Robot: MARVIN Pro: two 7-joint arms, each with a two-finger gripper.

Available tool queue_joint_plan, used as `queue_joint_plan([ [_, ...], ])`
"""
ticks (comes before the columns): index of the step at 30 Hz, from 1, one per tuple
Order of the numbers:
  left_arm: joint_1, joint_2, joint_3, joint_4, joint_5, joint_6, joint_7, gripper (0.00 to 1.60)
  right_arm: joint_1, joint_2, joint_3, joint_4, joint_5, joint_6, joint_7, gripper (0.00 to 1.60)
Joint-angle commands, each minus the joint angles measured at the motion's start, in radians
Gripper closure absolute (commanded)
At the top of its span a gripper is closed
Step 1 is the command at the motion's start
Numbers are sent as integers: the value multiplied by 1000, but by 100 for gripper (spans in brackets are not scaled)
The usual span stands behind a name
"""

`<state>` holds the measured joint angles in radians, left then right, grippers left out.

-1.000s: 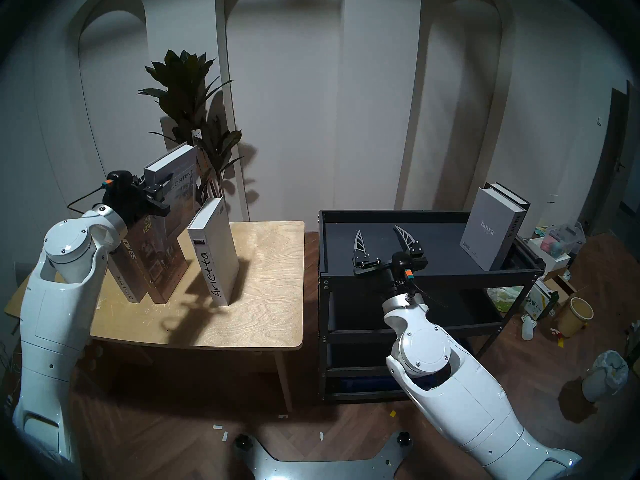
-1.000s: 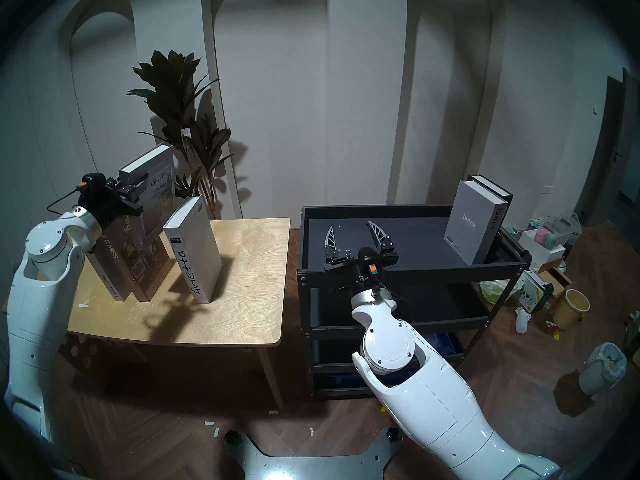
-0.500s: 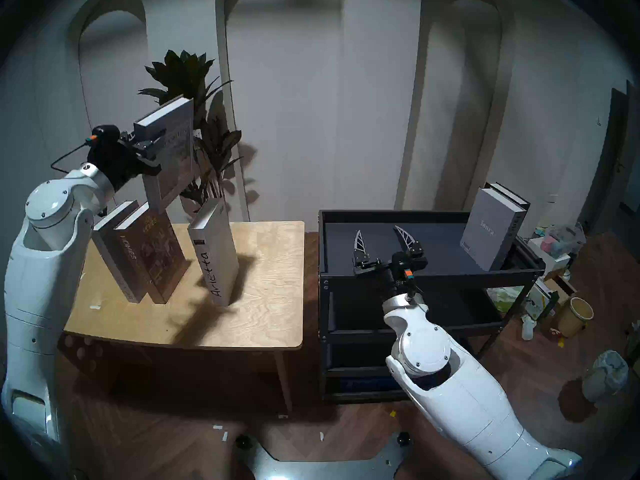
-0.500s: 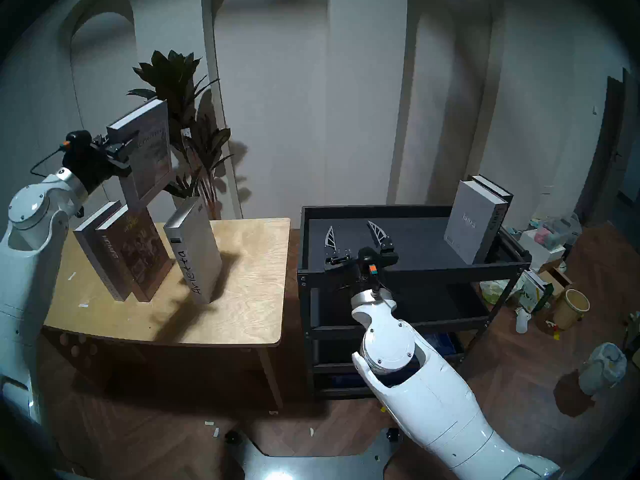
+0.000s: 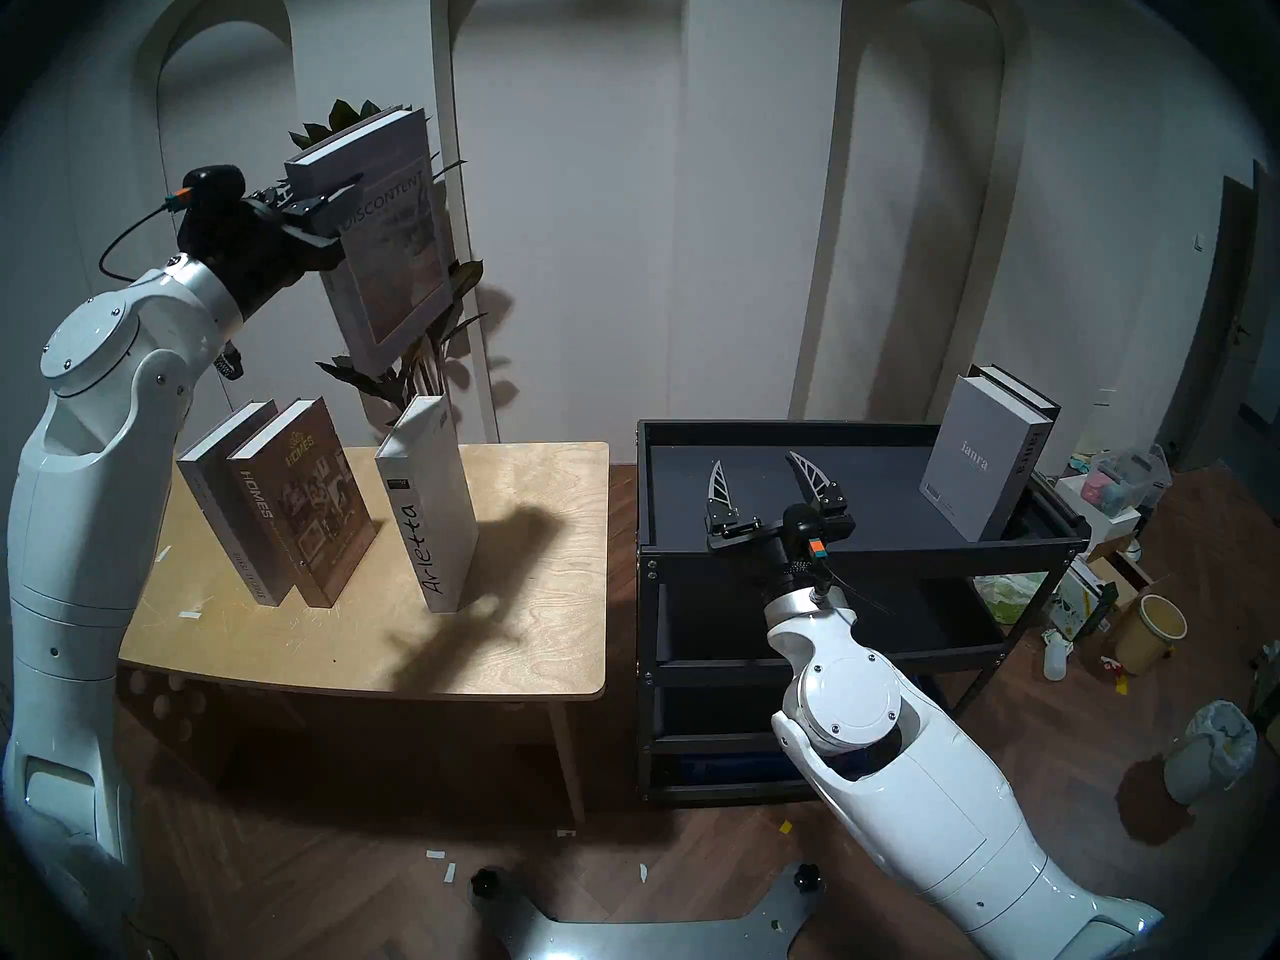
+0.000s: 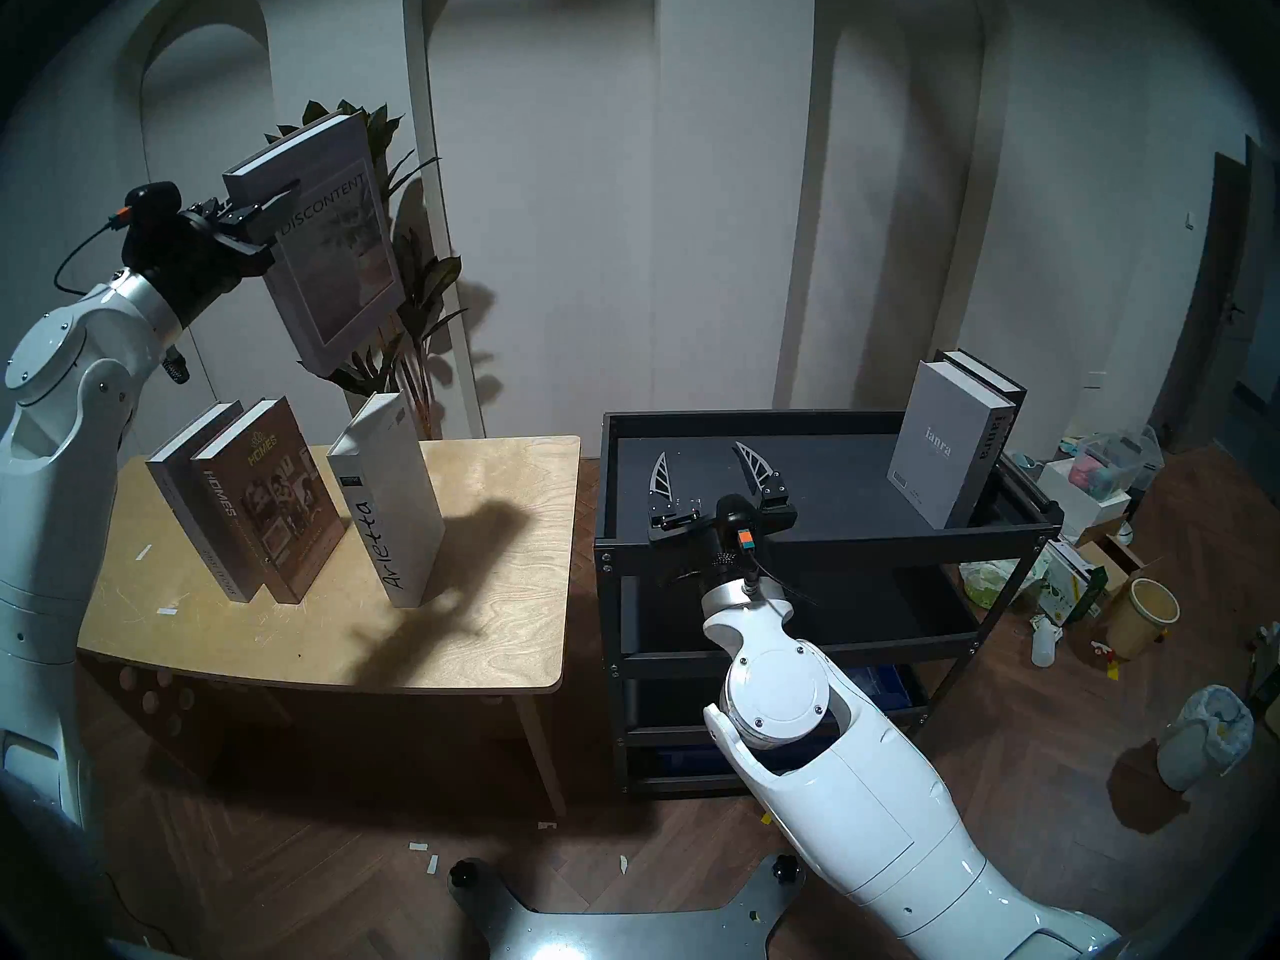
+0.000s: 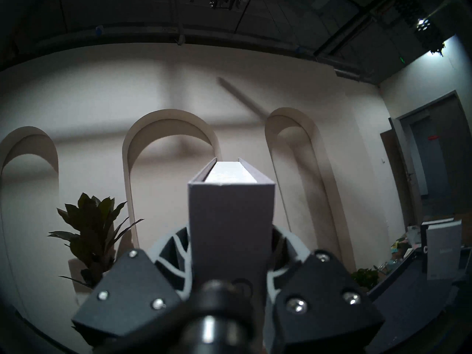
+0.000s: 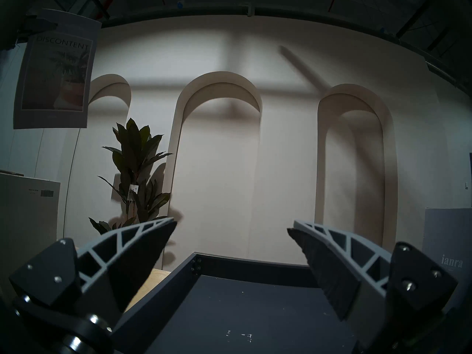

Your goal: Move the books from the display table onto the shelf, standing them upright with spines facing out and tallest at one end

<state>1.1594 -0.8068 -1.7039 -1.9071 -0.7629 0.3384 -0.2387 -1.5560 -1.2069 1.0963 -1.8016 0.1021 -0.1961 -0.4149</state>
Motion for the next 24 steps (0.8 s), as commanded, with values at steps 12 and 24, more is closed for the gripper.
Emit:
queue_joint_plan([
  [12, -198, -174, 186, -100, -86, 37, 146, 160, 9, -5, 0, -7, -3, -5, 0, 0],
  [24, -302, -322, 358, -36, -97, 40, 307, 160, 11, -7, 0, -7, -5, -6, 0, 0],
])
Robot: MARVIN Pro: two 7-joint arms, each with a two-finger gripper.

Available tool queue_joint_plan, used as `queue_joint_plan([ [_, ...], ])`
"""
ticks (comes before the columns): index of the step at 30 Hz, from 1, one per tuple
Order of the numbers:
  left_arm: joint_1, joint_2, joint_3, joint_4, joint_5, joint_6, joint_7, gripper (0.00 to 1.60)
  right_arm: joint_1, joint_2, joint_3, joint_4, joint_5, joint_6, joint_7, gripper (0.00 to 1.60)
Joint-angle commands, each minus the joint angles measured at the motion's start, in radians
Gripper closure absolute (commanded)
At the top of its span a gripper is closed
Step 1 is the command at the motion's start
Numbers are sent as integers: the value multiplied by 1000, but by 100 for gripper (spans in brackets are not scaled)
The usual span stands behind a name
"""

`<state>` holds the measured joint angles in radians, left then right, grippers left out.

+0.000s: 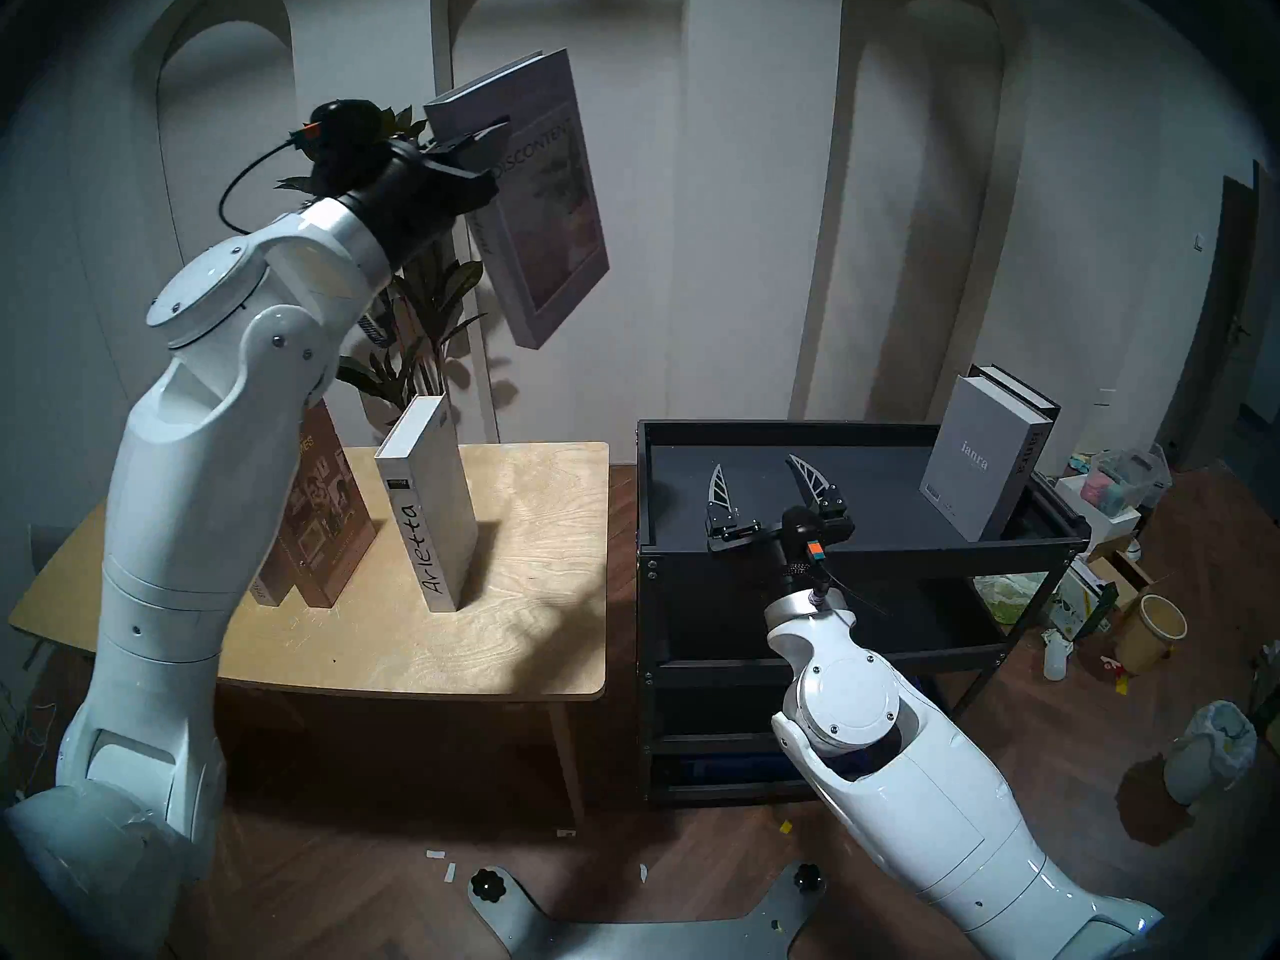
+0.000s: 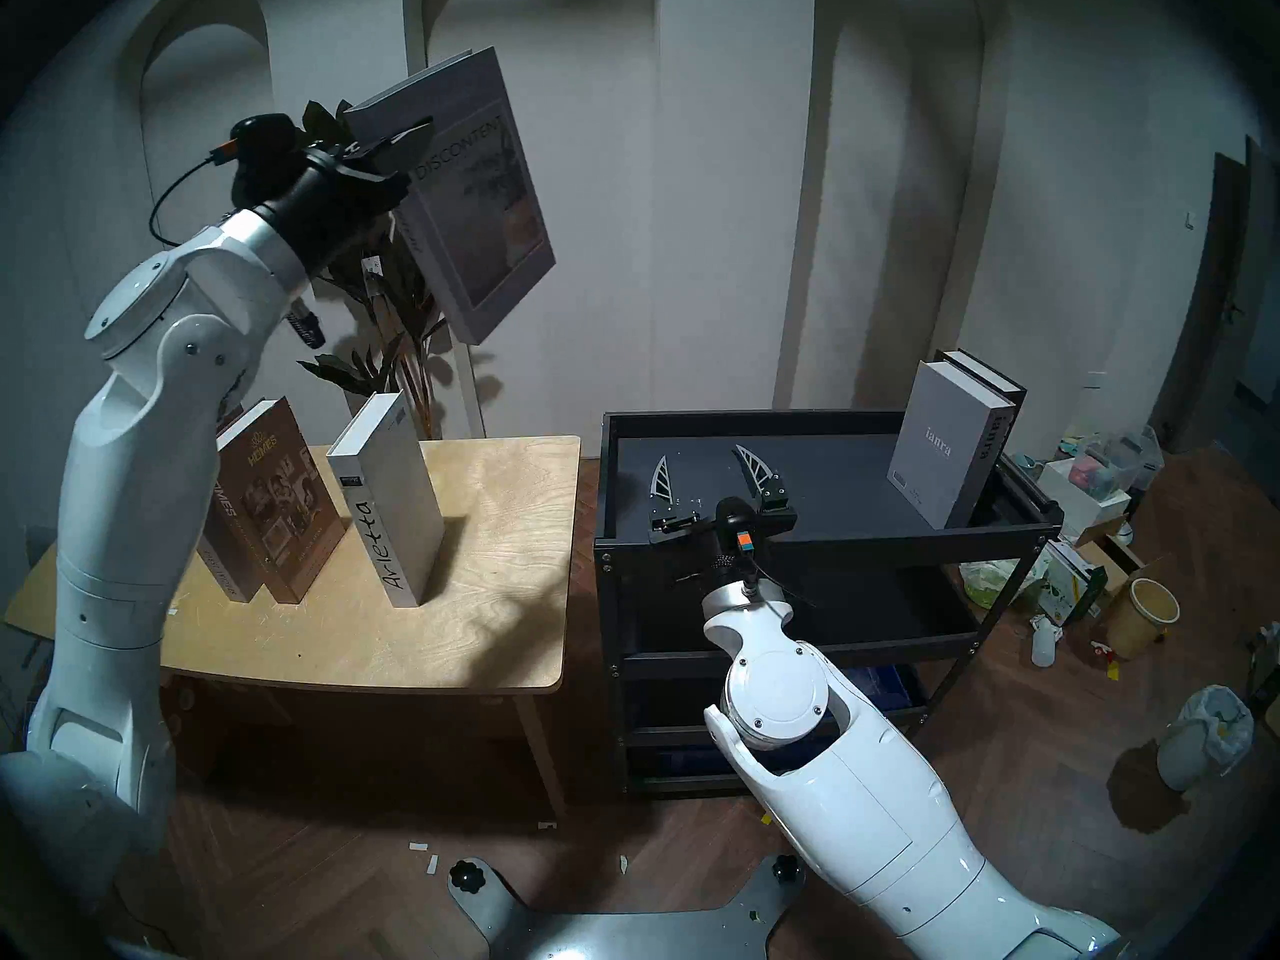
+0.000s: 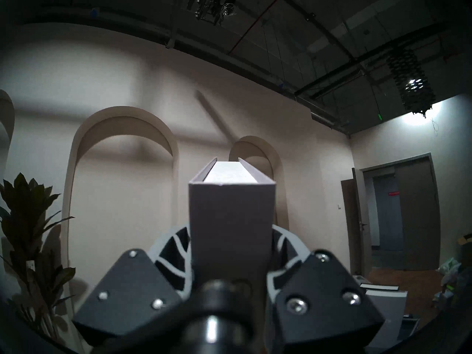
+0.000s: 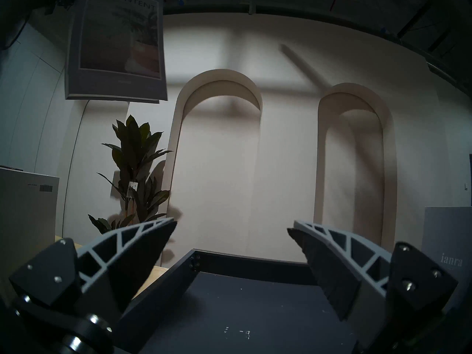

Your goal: Move the books from the display table onto the shelf, standing them upright with spines facing out and tallest at one end

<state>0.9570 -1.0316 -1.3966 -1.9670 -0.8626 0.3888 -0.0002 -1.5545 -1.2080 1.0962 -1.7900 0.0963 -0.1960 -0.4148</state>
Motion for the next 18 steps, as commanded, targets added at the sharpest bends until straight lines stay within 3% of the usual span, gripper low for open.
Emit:
queue_joint_plan([
  [1, -107, -109, 64, 32, 2, -12, 85, 160, 9, -6, 0, -19, 0, -6, 0, 0],
  [4, -124, -132, 86, 50, 4, -12, 111, 160, 9, -6, 0, -19, 0, -7, 0, 0],
  [5, -184, -191, 127, 102, 8, -3, 158, 160, 10, -7, 0, -20, 0, -7, 0, 0],
  [9, -164, -191, 154, 124, 10, -18, 207, 160, 10, -7, 0, -20, -1, -7, 0, 0],
  [18, -241, -302, 223, 272, 65, -29, 390, 160, 9, -8, 1, -23, -1, -8, -1, 0],
])
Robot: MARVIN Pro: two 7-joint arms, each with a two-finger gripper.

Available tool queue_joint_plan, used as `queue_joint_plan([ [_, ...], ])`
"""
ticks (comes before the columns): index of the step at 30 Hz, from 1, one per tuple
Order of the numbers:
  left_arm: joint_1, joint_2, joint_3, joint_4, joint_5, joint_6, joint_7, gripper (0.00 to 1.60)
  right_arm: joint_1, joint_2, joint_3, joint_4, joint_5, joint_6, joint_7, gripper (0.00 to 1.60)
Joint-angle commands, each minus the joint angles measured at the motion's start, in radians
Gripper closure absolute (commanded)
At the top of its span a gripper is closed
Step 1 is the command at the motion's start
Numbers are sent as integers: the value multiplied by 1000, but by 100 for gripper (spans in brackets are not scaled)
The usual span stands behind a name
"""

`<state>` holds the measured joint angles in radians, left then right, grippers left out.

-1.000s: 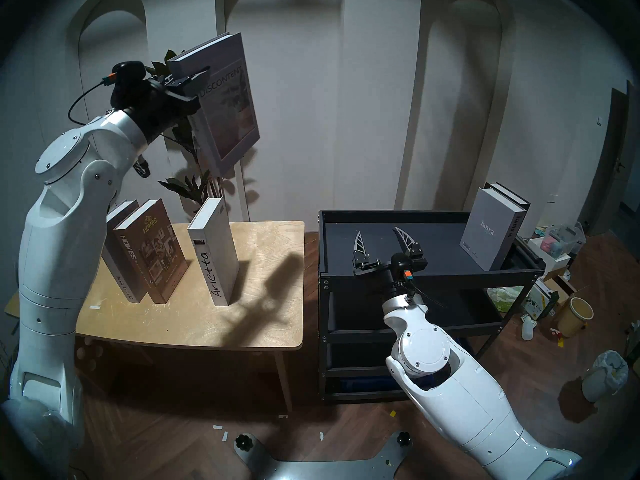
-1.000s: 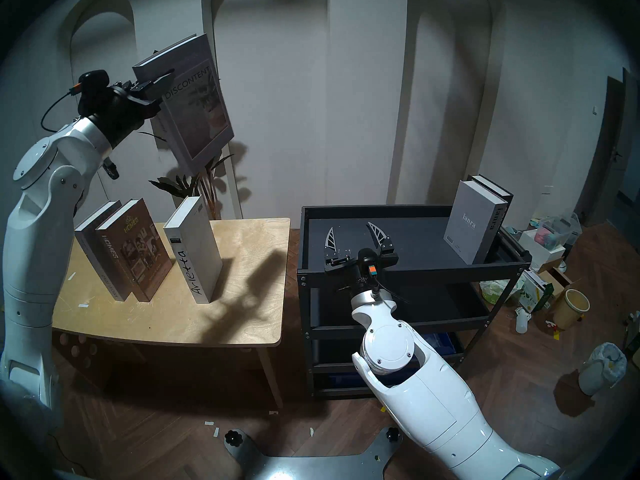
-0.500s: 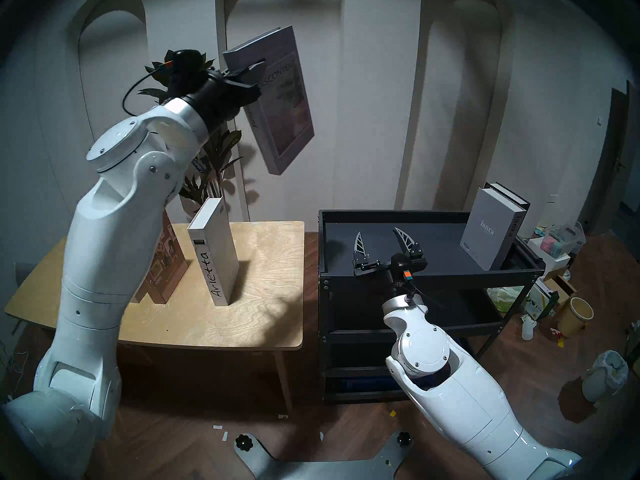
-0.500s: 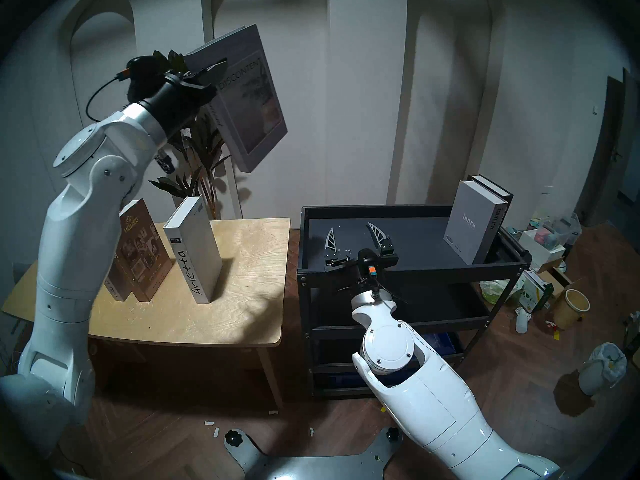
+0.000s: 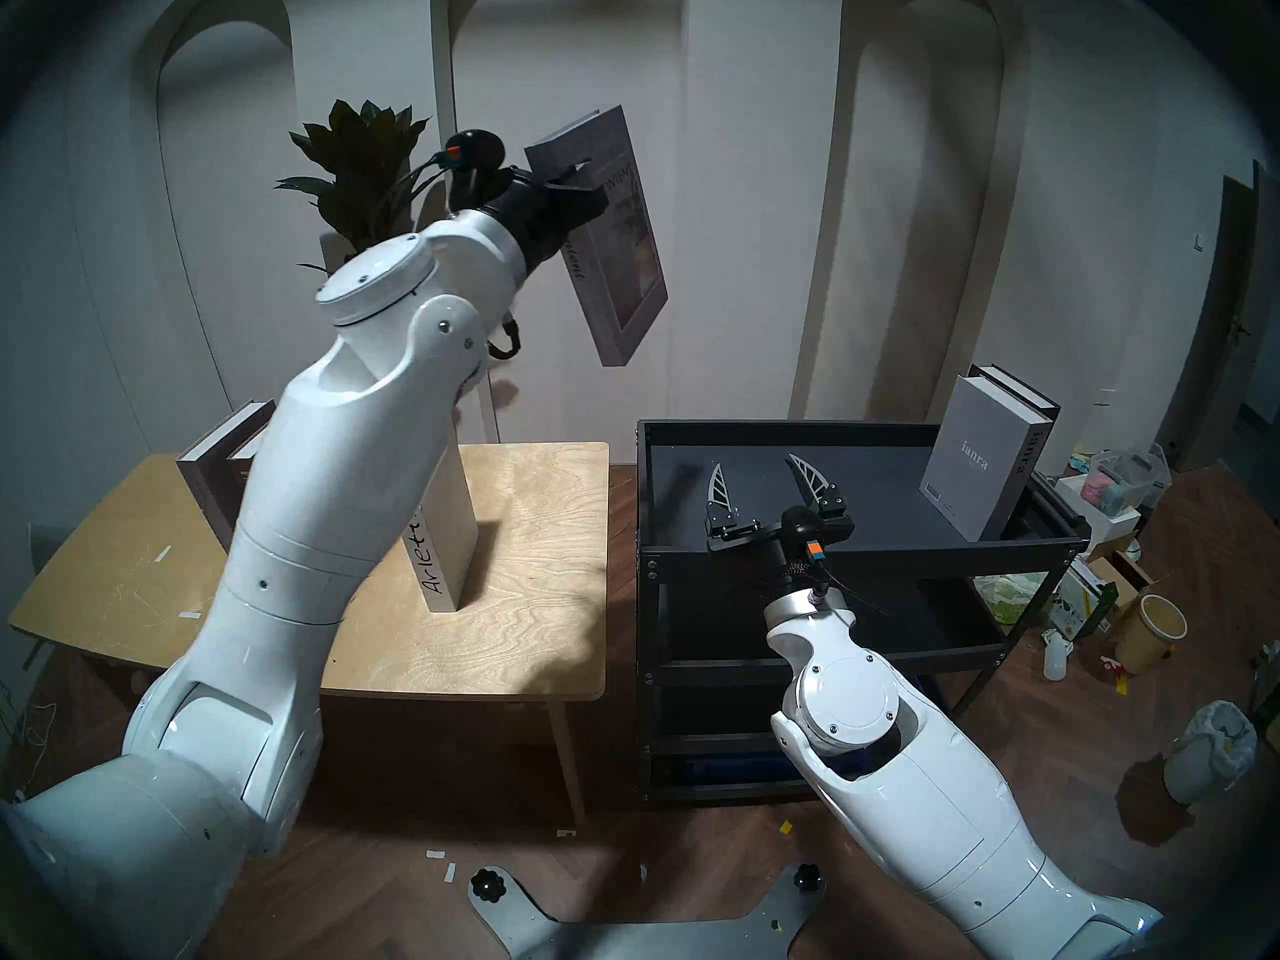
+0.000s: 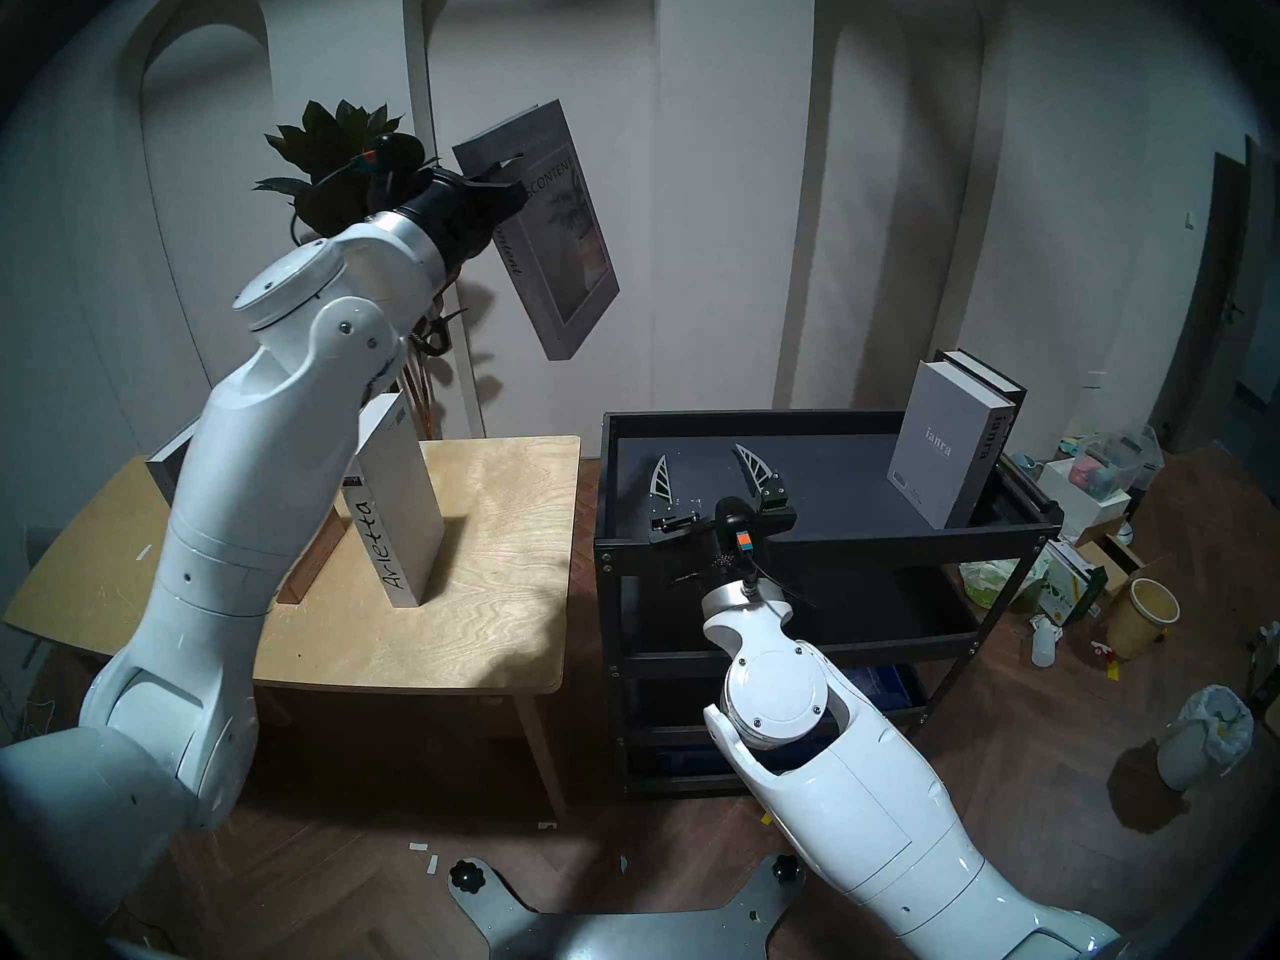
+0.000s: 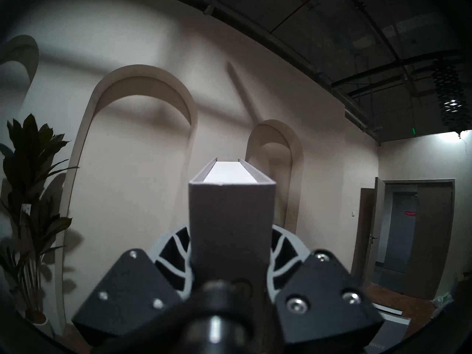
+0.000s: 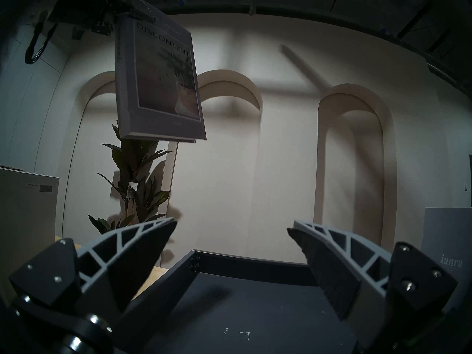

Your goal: Move the books from the display table onto the shelf, standing them upright with spines facing out and tallest at one end

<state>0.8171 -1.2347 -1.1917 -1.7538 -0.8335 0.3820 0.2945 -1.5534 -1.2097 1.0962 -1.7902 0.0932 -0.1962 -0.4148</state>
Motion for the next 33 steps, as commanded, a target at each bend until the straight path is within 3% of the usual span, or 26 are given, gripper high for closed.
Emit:
queue_joint_plan([
  [1, -115, -118, 25, 79, 42, -23, 124, 160, 7, -6, 1, -24, 2, -8, -1, 0],
  [10, -171, -215, 67, 98, 57, -62, 301, 160, 50, -30, -18, 6, -10, -1, 9, 0],
  [18, -117, -289, 100, 43, 86, -95, 464, 160, 147, -95, -72, 50, -44, 9, 25, 0],
  [24, -43, -292, 135, 6, 99, -103, 556, 160, 215, -166, -78, 117, -84, 0, 29, 0],
  [33, 10, -273, 164, -10, 111, -116, 609, 160, 301, -253, -80, 173, -125, -4, 30, 0],
])
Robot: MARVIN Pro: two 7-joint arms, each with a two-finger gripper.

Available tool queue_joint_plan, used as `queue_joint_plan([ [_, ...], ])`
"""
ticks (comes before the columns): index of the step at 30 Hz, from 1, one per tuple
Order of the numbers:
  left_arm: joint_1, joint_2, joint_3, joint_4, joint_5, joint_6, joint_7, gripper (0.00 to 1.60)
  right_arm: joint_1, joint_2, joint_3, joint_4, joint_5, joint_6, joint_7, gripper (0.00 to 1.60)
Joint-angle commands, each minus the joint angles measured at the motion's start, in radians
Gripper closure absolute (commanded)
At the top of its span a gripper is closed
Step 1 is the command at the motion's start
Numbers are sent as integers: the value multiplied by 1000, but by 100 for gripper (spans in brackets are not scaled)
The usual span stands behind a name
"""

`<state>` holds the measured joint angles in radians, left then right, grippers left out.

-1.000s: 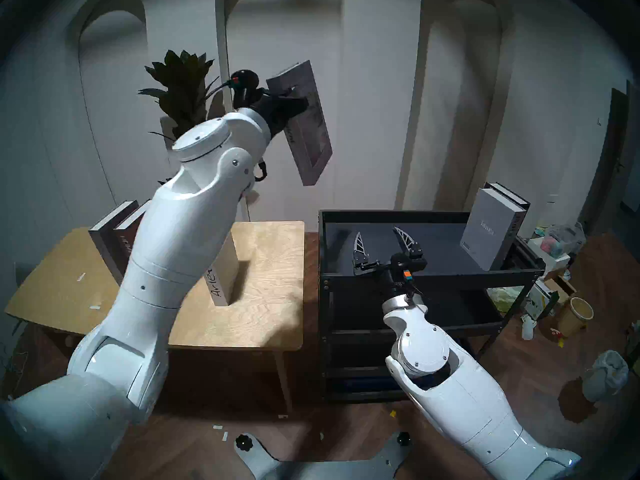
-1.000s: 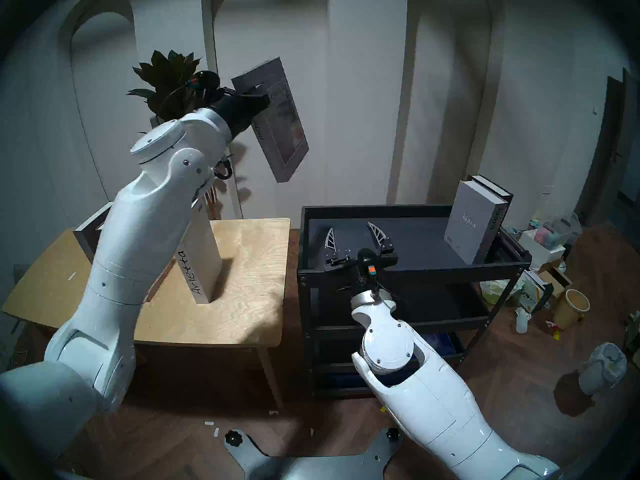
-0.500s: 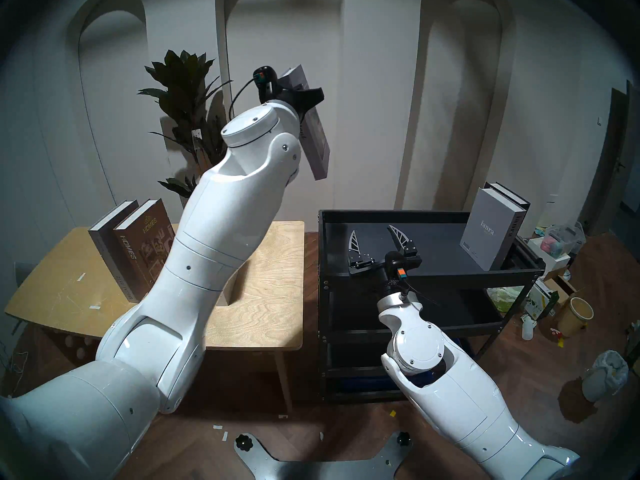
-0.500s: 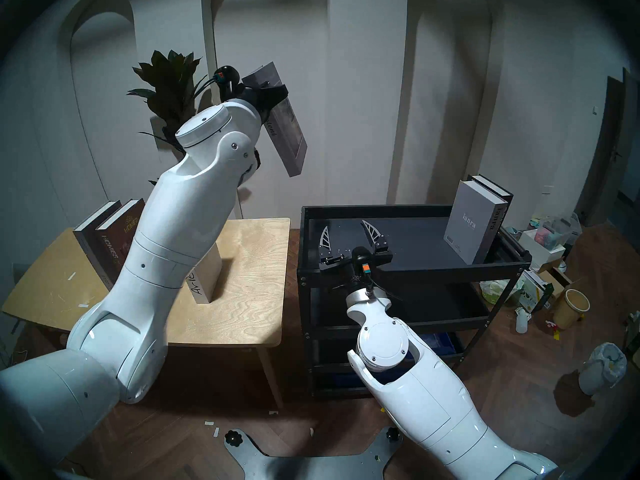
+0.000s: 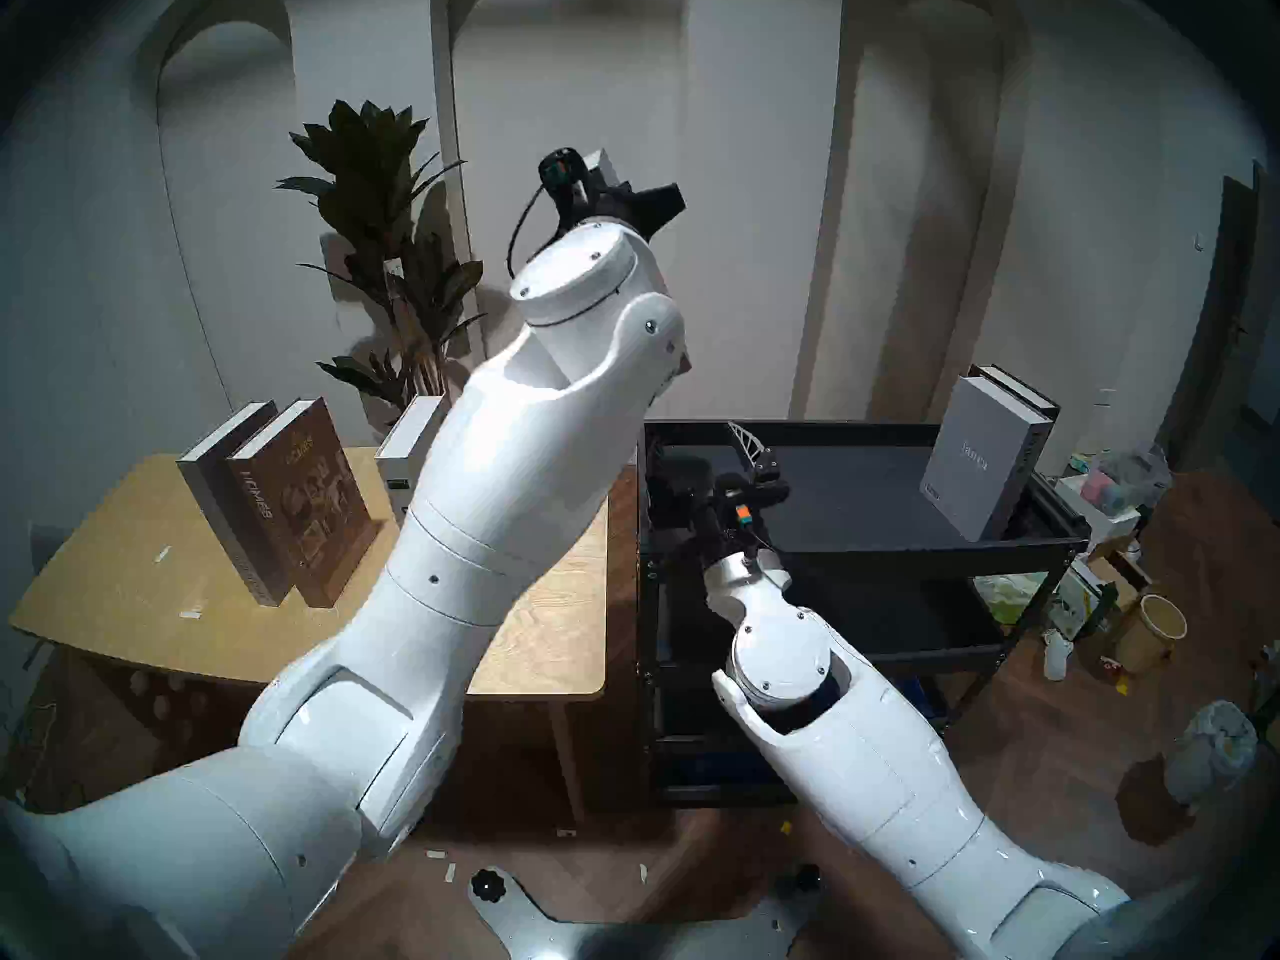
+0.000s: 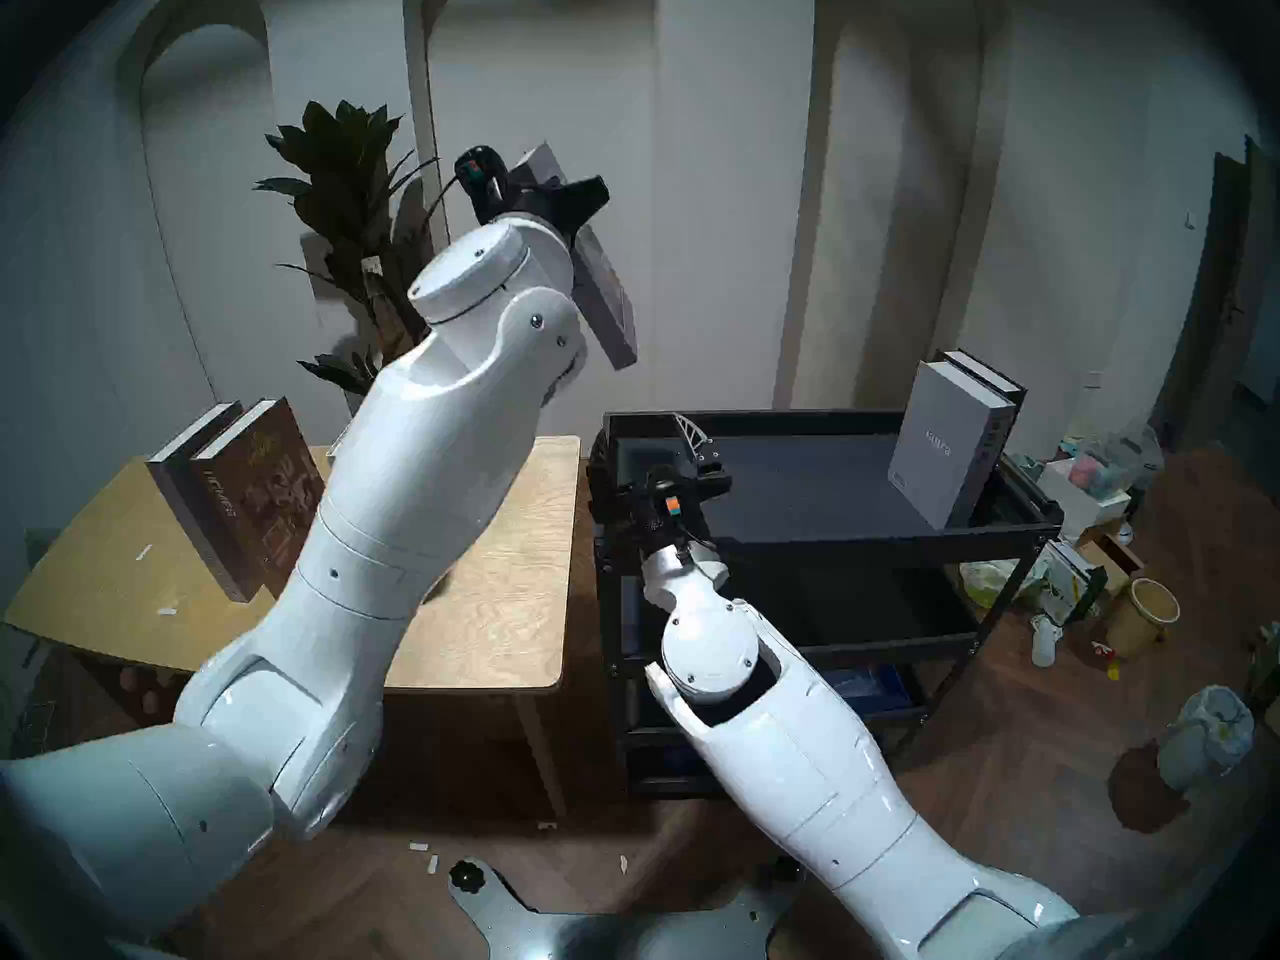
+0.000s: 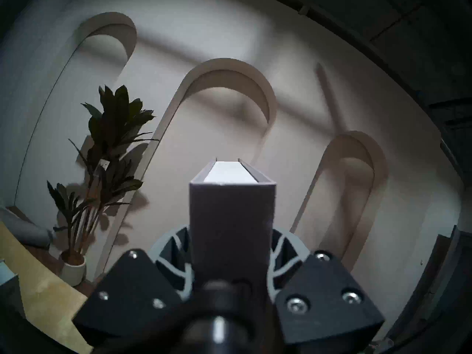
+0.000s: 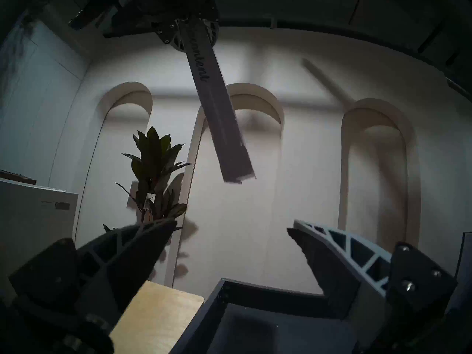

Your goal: Move the books from the display table onto the shelf, standing them upright with spines facing out and tallest at one end

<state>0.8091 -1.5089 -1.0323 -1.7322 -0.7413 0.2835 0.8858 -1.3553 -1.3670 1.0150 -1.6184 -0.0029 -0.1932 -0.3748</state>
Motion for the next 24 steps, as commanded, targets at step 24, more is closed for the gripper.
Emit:
queue_joint_plan([
  [24, 33, 19, 41, -56, 24, -28, 26, 160, 217, -158, -21, 118, -77, -71, -83, 0],
])
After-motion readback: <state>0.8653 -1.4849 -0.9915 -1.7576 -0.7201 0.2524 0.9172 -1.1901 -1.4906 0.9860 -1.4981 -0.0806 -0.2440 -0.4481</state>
